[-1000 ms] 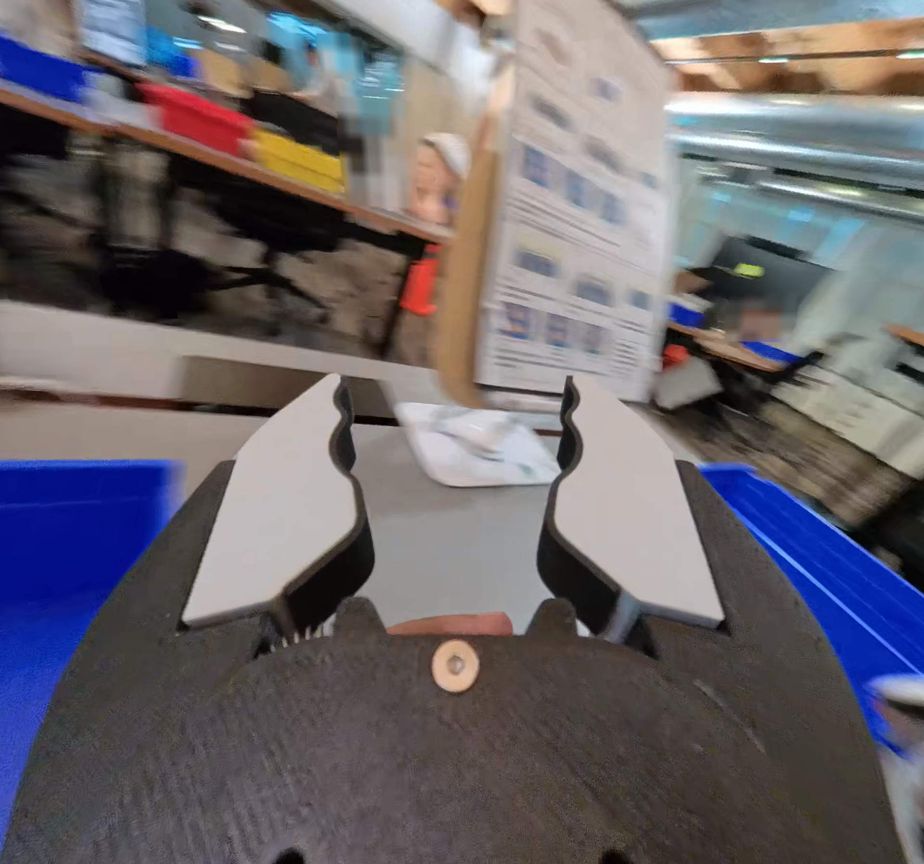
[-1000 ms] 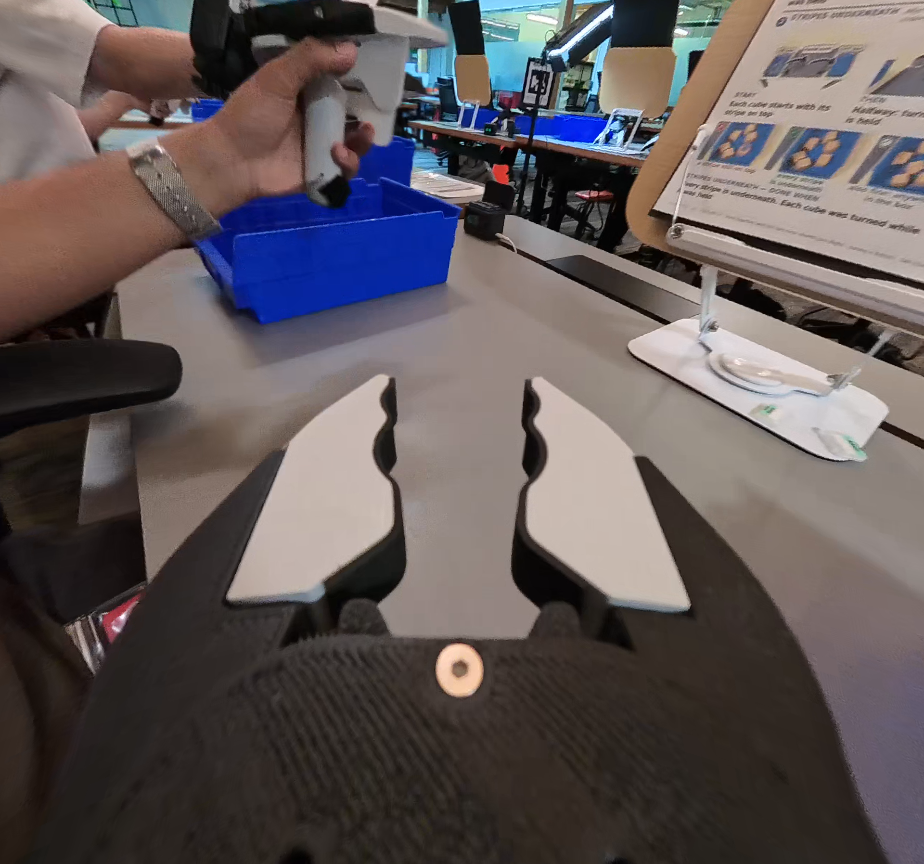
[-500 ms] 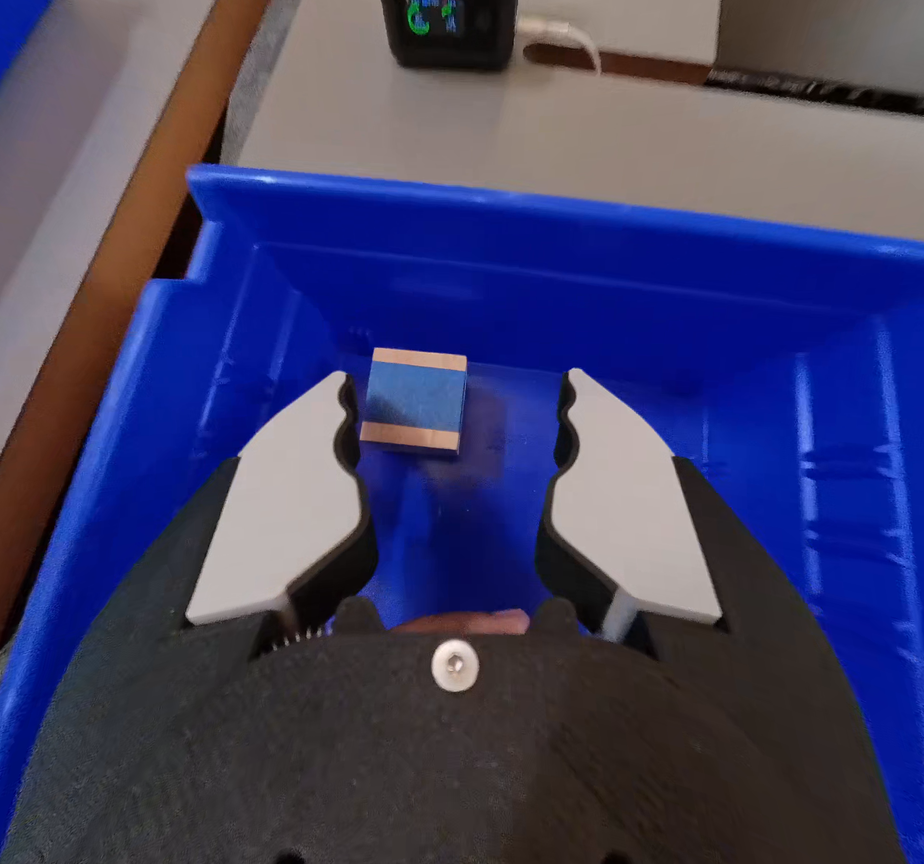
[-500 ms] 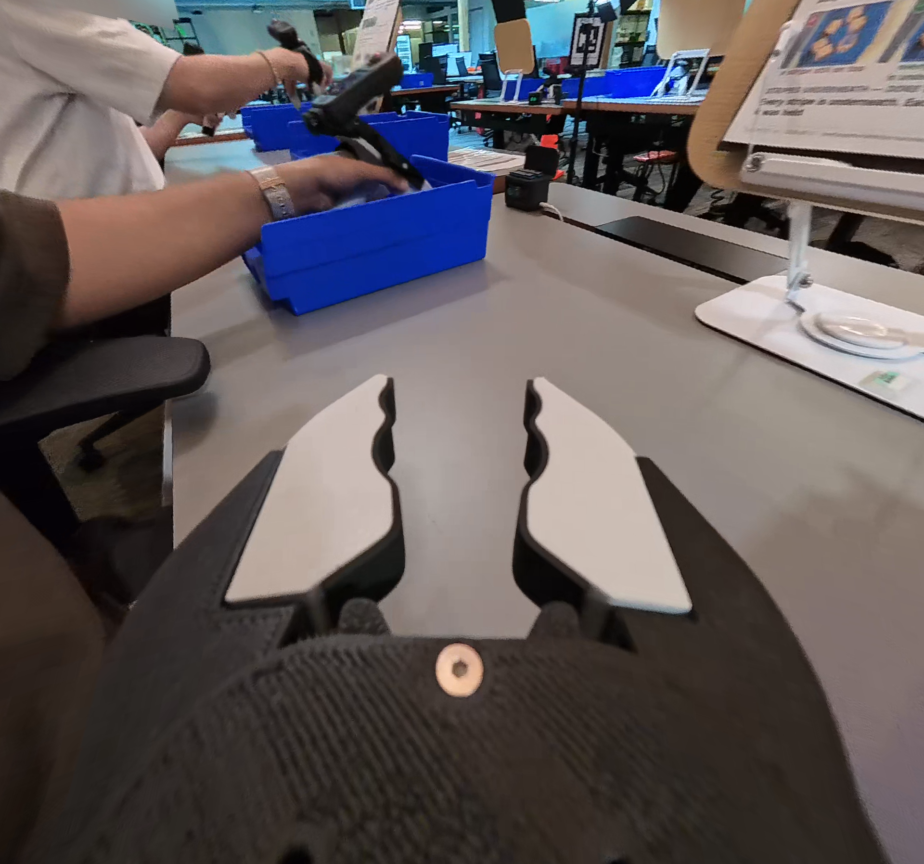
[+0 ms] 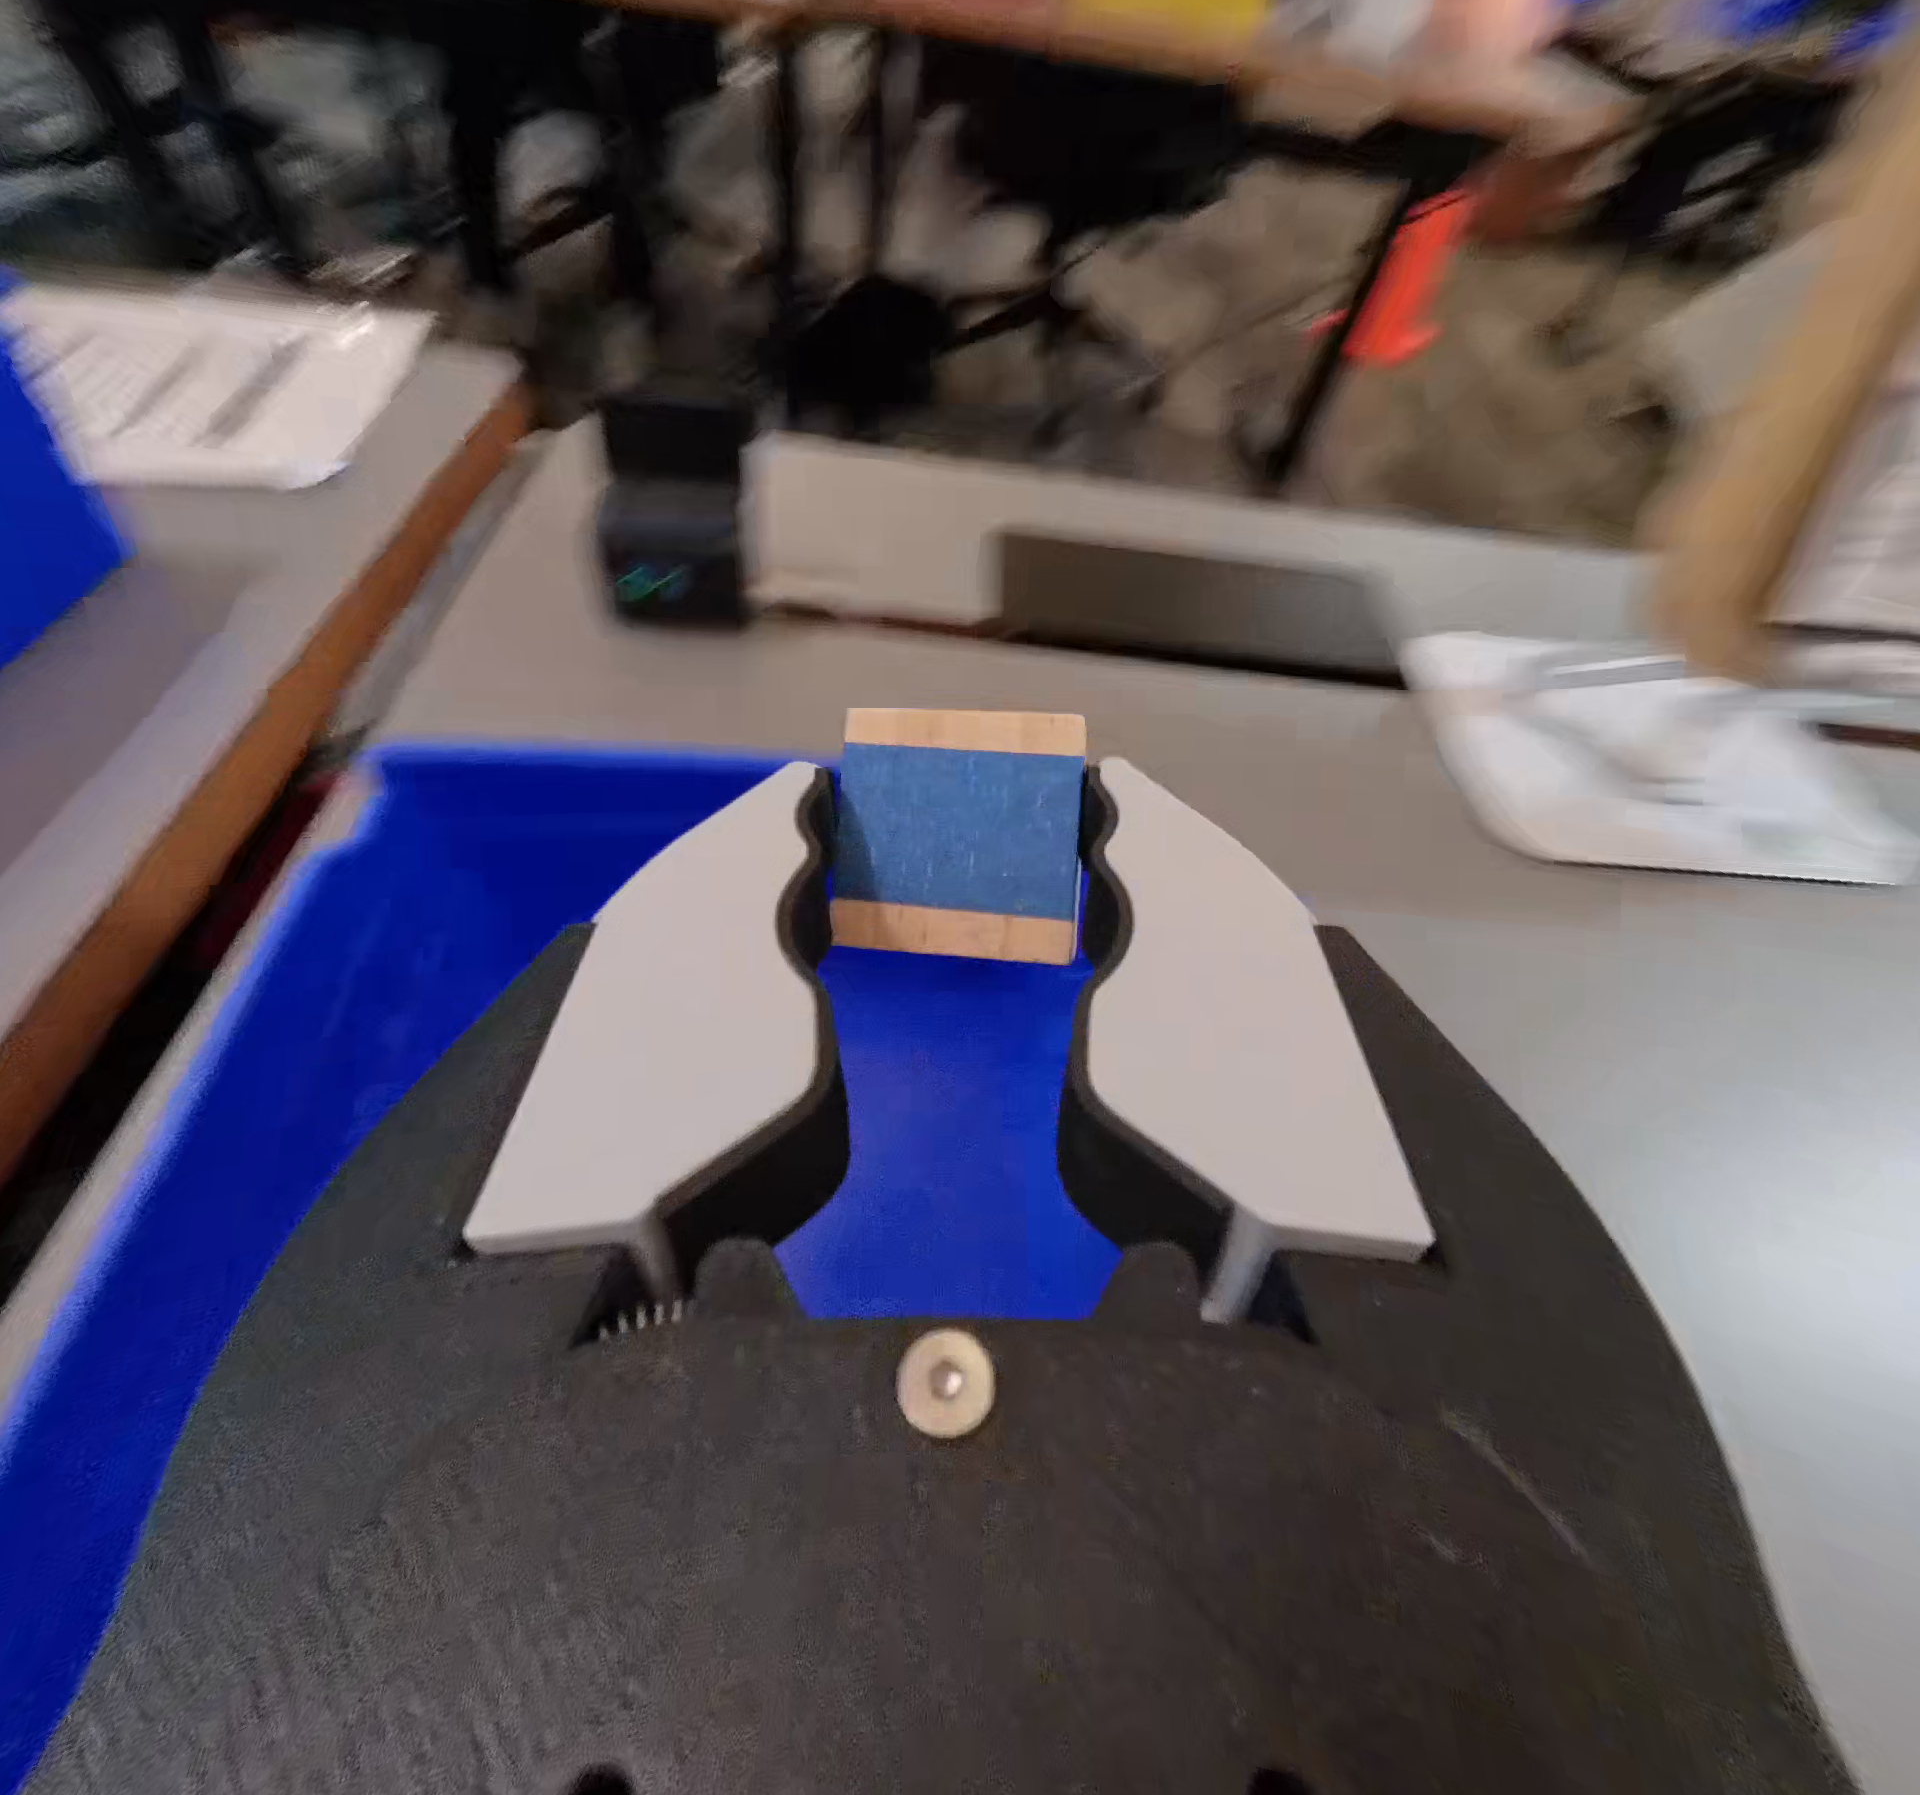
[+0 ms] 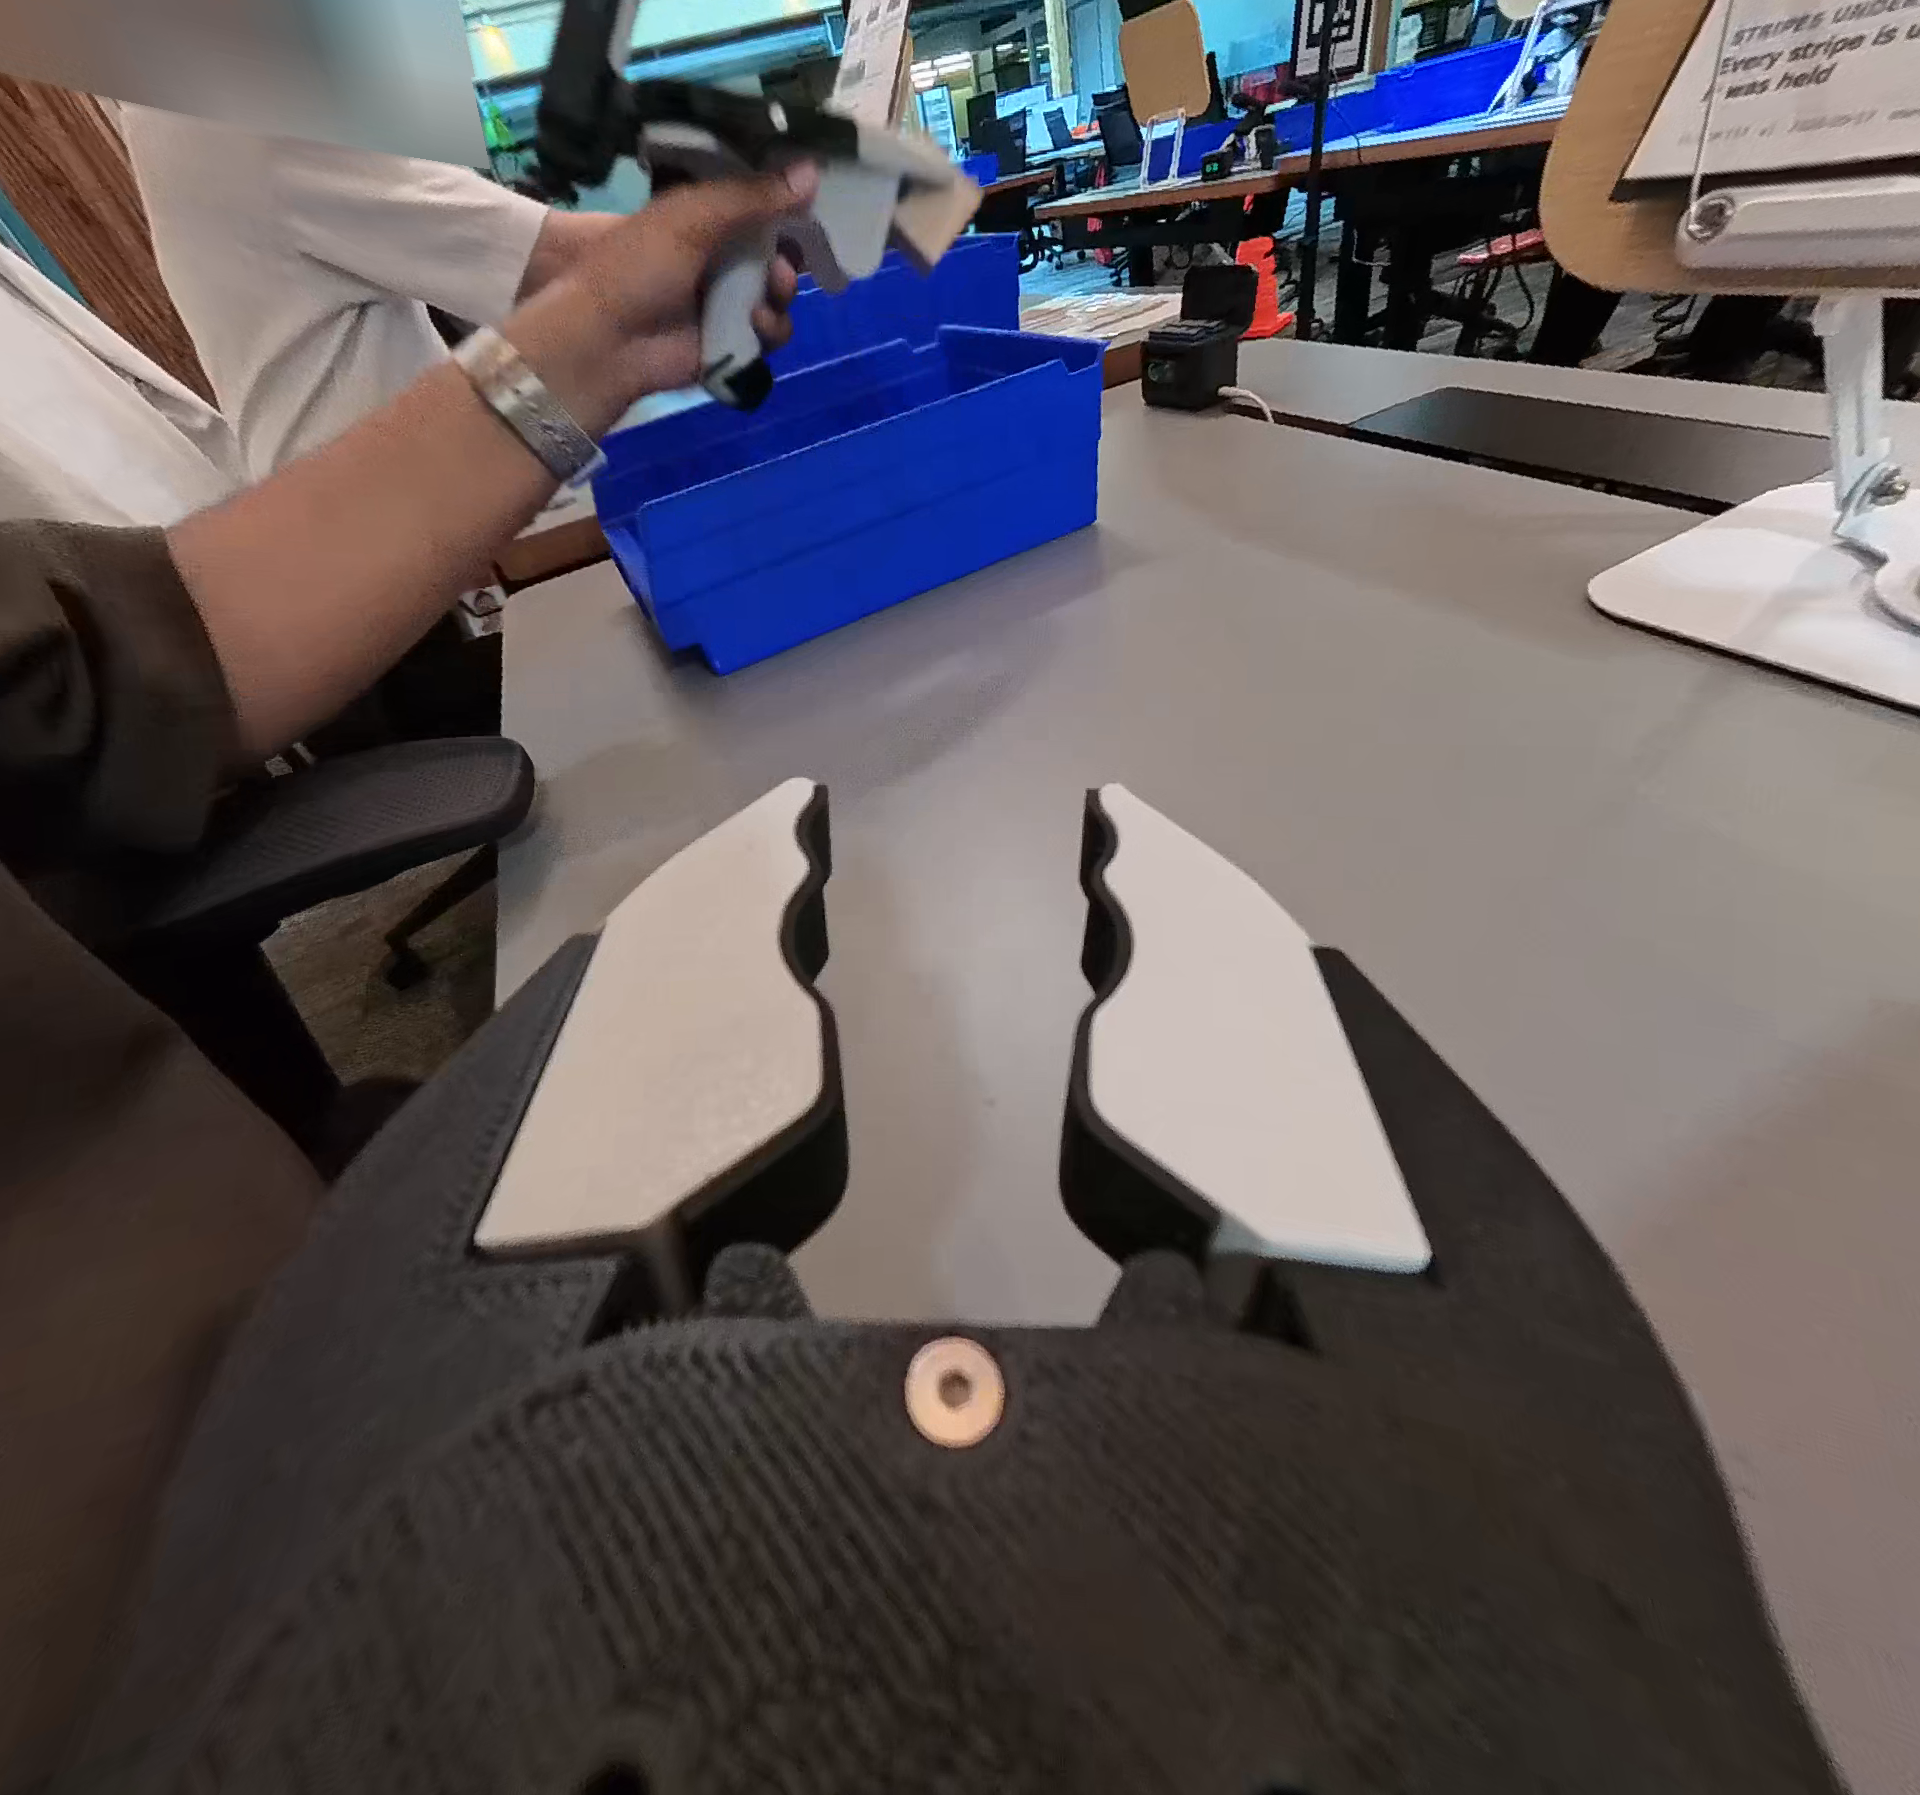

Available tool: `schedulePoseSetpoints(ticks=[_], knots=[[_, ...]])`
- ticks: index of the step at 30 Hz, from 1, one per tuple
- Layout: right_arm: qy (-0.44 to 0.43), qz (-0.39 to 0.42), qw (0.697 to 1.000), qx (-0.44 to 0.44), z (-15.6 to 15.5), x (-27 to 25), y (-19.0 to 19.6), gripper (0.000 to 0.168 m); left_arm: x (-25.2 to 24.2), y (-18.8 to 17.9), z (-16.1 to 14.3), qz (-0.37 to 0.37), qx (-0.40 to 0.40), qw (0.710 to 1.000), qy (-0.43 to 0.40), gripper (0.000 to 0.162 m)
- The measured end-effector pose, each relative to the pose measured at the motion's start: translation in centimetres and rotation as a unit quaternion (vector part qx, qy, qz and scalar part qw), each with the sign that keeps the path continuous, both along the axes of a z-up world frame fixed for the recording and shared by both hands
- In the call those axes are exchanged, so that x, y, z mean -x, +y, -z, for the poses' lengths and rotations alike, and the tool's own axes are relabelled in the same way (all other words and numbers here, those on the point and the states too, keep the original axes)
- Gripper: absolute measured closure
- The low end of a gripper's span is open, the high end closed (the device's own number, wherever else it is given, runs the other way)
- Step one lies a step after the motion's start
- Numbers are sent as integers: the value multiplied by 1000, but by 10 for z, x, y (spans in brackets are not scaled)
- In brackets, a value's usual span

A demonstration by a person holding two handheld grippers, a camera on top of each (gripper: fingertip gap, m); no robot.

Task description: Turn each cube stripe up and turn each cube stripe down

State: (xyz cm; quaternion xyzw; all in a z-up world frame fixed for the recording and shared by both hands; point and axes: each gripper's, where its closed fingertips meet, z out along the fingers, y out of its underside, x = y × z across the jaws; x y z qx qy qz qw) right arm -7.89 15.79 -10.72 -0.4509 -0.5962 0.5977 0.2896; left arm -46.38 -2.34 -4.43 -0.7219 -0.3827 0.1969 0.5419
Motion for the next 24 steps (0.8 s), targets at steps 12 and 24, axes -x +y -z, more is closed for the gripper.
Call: schedulePoseSetpoints(ticks=[12,24], knots=[[30,1,999,36,-17,0,14,104,-300,190,-14,438,-246,863,-52,117],[-21,3,996,90,-8,14,24,97,-336,194,15,464,-417,752,-215,118]])
